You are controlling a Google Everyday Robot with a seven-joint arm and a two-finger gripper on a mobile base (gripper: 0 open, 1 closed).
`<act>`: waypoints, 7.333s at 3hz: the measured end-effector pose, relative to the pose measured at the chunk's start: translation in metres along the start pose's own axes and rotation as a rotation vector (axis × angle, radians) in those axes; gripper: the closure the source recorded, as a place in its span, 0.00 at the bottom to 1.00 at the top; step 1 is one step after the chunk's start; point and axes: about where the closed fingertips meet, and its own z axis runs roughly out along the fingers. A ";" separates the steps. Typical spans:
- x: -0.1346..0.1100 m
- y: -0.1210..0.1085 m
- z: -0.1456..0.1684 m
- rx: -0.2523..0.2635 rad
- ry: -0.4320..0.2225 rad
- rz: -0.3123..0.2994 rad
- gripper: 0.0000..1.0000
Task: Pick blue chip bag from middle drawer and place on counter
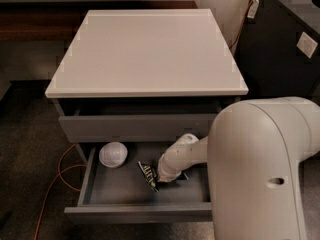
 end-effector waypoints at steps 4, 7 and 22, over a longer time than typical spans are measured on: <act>-0.043 0.045 -0.104 0.105 -0.170 -0.062 1.00; -0.044 0.048 -0.122 0.042 -0.190 -0.159 1.00; -0.090 -0.186 -0.497 0.197 0.022 -0.399 0.98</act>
Offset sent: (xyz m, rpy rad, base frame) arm -0.0436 0.0019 0.0973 0.0581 -0.1474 0.0397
